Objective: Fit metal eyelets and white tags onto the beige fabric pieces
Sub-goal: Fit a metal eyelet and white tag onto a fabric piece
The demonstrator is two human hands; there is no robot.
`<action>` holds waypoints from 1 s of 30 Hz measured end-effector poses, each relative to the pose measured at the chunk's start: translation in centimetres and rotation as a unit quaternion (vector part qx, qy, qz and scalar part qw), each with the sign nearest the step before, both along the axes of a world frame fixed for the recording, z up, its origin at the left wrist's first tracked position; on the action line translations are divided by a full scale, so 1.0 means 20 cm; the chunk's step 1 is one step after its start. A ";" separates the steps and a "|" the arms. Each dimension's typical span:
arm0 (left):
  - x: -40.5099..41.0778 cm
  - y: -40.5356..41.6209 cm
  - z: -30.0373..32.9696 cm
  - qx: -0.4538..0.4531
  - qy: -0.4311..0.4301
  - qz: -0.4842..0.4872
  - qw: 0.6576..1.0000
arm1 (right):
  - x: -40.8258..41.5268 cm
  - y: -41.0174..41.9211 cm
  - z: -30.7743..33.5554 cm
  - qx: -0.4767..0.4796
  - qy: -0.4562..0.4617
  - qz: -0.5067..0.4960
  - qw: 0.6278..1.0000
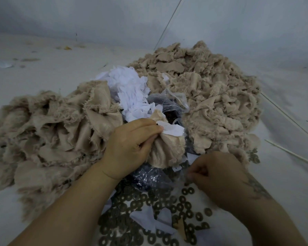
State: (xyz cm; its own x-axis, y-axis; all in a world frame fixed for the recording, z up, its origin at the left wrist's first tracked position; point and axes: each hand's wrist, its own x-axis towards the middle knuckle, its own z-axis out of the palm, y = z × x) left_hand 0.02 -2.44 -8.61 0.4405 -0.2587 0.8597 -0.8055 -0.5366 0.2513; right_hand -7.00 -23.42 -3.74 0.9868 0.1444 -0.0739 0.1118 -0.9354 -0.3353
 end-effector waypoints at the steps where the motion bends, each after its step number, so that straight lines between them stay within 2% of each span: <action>1: 0.00 0.00 0.00 0.001 0.002 -0.002 1.000 | 0.01 0.00 0.01 0.016 0.017 -0.002 1.000; 5: 0.00 0.01 0.01 0.003 -0.001 -0.006 1.000 | 0.04 -0.04 0.07 0.093 0.099 0.012 0.991; 7: 0.00 0.00 0.00 0.009 -0.004 -0.012 1.000 | 0.06 -0.07 0.13 0.144 0.080 0.003 0.986; 8: 0.00 0.00 0.00 0.013 -0.006 -0.015 1.000 | 0.08 -0.07 0.16 0.184 0.034 -0.008 0.982; 9: 0.00 0.00 0.00 0.020 -0.007 -0.018 1.000 | 0.10 -0.07 0.18 0.242 -0.024 -0.022 0.970; 11: 0.00 -0.01 0.00 0.033 -0.011 -0.022 0.999 | 0.16 -0.04 0.19 0.380 -0.112 -0.045 0.917; 12: 0.00 -0.01 0.00 0.036 -0.016 -0.025 0.999 | 0.20 0.00 0.19 0.433 -0.121 -0.048 0.892; 14: -0.01 -0.01 0.00 0.037 -0.024 -0.031 0.999 | 0.26 0.08 0.17 0.485 -0.098 -0.027 0.869; 19: -0.01 -0.02 0.01 0.035 -0.030 -0.029 0.998 | 0.34 0.16 0.03 0.524 -0.043 0.011 0.851; 24: -0.03 -0.02 0.02 0.025 0.005 -0.003 1.000 | 0.36 0.17 -0.05 0.518 -0.088 0.015 0.851; 30: -0.04 -0.04 0.05 -0.040 0.063 0.012 0.997 | 0.35 0.18 -0.10 0.477 -0.160 0.068 0.862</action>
State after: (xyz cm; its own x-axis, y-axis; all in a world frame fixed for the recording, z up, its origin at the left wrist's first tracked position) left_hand -0.87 -3.24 -7.70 0.5516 -0.1790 0.8147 -0.7517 -0.5301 0.3925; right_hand 0.00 -19.75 -5.78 0.9036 0.1054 0.4153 0.4285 -0.2224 -0.8758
